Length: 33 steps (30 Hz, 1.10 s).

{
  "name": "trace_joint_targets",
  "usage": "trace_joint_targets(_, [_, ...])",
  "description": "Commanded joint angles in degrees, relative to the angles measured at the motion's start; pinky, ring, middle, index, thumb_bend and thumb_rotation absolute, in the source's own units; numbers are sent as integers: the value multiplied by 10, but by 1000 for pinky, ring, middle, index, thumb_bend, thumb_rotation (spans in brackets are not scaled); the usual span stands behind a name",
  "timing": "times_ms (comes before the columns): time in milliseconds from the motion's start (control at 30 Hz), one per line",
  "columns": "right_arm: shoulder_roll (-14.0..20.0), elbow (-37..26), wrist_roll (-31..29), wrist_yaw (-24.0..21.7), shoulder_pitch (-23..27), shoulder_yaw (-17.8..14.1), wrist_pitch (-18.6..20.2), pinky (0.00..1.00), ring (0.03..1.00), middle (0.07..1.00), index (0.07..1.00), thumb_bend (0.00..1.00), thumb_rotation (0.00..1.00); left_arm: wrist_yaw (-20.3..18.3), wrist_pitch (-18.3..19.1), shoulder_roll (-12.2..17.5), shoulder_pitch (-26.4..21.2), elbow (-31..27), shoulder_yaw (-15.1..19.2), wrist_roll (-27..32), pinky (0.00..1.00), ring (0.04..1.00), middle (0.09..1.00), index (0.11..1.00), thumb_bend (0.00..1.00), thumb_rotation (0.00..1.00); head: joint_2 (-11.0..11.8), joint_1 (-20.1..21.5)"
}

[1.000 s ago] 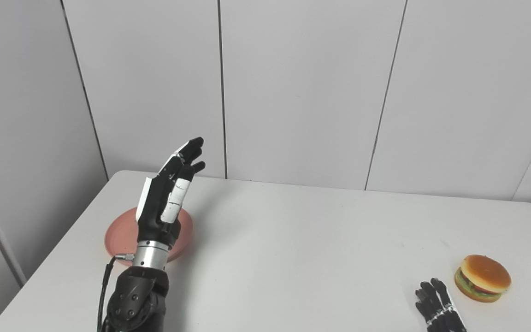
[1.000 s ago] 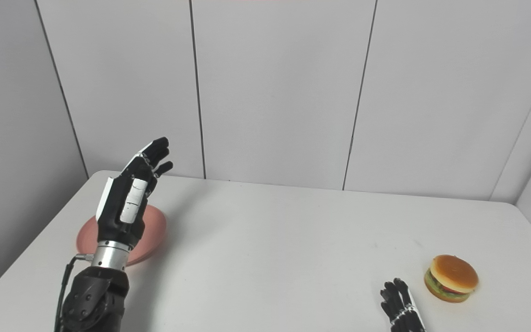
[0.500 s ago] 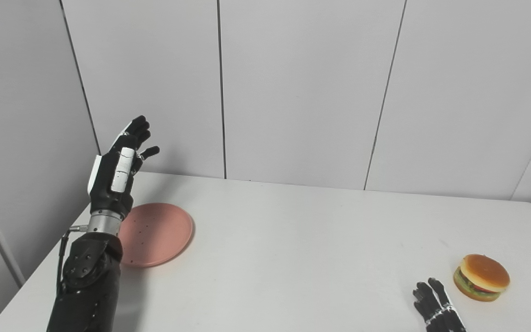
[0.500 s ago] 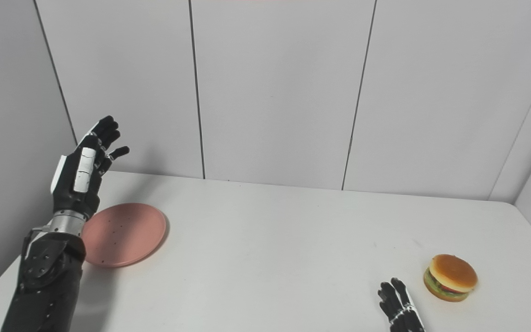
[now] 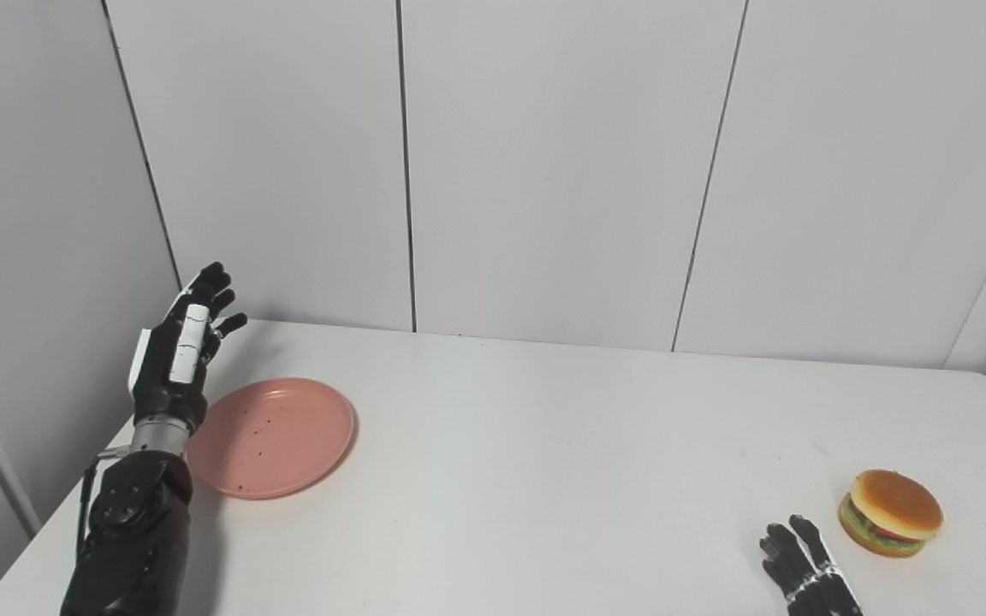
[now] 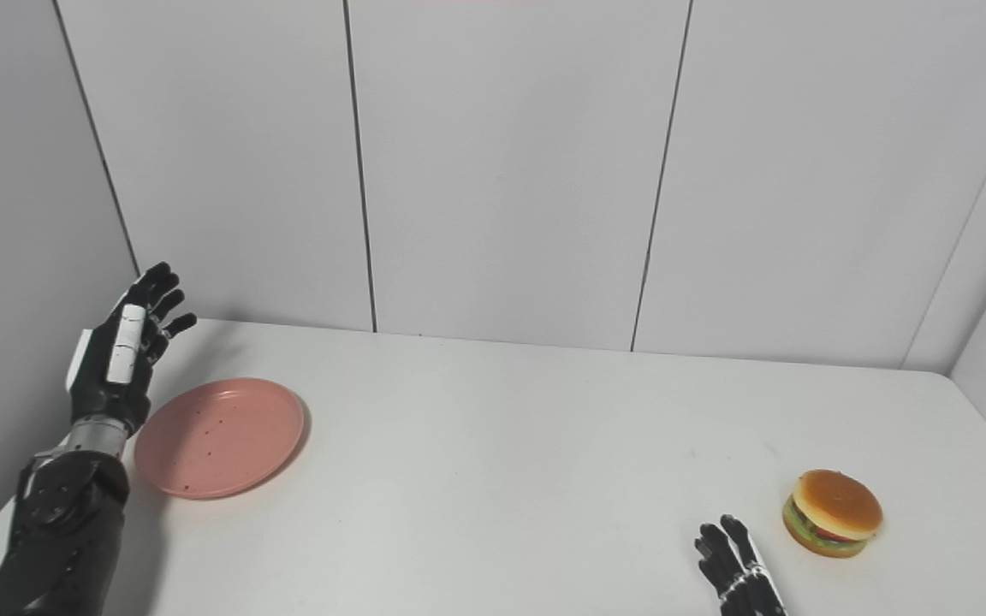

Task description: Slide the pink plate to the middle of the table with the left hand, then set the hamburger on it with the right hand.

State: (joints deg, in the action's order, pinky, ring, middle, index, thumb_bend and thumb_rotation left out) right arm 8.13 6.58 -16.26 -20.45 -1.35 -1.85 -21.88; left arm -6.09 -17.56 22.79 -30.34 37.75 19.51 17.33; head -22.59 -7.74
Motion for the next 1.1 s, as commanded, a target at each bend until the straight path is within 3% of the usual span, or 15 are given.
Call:
trace_joint_targets(0, [16,54,7,17,20,-11,36,974,942,934,967,888,905,-8,-36,29,-39,17,7,3,836,931,917,876,877,818,-2,0])
trace_joint_targets(300, [20,50,6,17,17,-12,39,974,944,936,969,889,912,-19,-79,64,-63,137,21,11,879,938,924,915,887,809,-6,-1])
trace_joint_targets(533, [21,49,5,17,18,-13,40,972,945,937,970,884,911,-13,-93,80,-66,186,21,-1,824,916,894,906,870,814,-7,0])
trace_joint_targets(767, [22,48,3,15,17,-12,41,976,945,937,972,873,912,-18,-93,83,-70,239,24,-5,801,893,864,882,904,791,-9,1])
trace_joint_targets(900, [20,44,2,18,16,-13,41,974,947,938,971,880,904,-40,-93,74,-71,270,27,2,784,884,866,896,928,781,-11,3])
trace_joint_targets(1067, [18,41,-1,19,14,-14,43,972,946,938,973,880,893,-48,-93,64,-70,283,20,-2,867,889,872,904,909,783,-13,6])
